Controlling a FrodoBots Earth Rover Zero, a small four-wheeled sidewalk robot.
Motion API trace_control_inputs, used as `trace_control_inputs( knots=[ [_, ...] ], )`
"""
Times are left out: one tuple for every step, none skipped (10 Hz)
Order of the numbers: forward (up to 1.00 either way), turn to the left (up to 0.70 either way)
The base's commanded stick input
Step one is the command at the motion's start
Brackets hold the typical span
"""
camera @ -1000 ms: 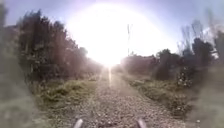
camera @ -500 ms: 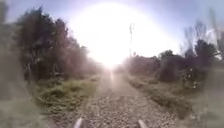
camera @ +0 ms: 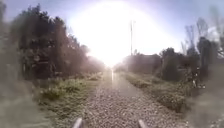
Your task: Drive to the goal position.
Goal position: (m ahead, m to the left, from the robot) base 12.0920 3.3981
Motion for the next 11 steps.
trace_control_inputs(
  knots=[
    [0.50,0.00],
    [0.50,0.00],
    [0.50,0.00],
    [0.50,0.00],
    [0.50,0.00],
    [0.50,0.00],
    [0.50,0.00],
    [0.50,0.00],
    [0.50,0.00],
    [0.50,0.00],
    [0.50,0.00]
  ],
)
